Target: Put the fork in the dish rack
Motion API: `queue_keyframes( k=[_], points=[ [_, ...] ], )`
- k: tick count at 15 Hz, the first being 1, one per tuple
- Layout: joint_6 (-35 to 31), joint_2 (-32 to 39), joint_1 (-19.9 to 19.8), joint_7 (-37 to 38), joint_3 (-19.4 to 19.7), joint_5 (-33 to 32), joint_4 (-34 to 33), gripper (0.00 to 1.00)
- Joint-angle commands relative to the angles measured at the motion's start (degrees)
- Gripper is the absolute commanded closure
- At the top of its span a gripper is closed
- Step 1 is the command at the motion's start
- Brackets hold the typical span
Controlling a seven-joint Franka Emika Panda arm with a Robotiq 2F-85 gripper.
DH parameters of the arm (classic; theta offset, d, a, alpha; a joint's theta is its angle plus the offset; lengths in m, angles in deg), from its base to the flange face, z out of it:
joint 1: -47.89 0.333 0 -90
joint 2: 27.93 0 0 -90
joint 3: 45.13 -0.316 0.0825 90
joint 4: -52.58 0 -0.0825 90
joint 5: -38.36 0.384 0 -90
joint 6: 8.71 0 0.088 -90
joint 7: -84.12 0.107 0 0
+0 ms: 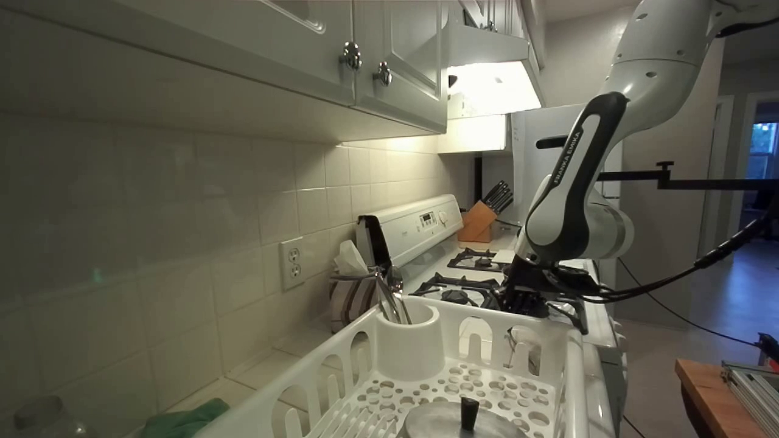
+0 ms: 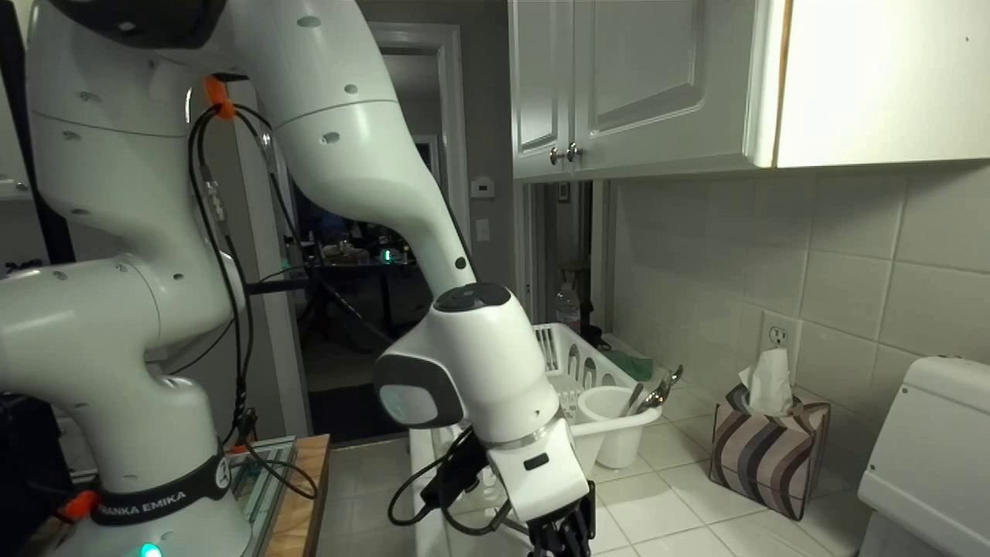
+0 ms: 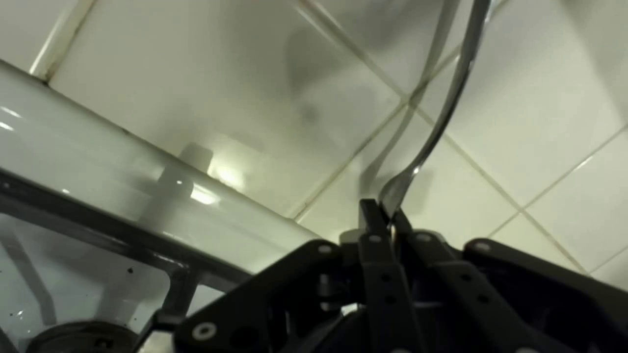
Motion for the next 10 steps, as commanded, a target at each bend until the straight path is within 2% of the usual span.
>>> queue_keyframes(
  k=[1,2,4,5,8,10],
  points=[
    [1.9,-6.2,2.2,-1.4,2.4,-0.8,2.0,0.99],
    [1.8,-7.5,3.4,-2.1,3.8,-1.0,2.3,0.99],
    [1.0,-10.7,8.3,-4.0,9.6,-2.0,3.8,0.99],
    [0.2,-12.1,12.4,-4.3,15.0,-4.1,4.7,0.99],
    [-3.4,-12.6,20.5,-9.5,26.4,-5.4,4.5,0.99],
    [-6.2,-12.0,24.3,-12.8,30.1,-3.1,3.0,0.99]
  ],
)
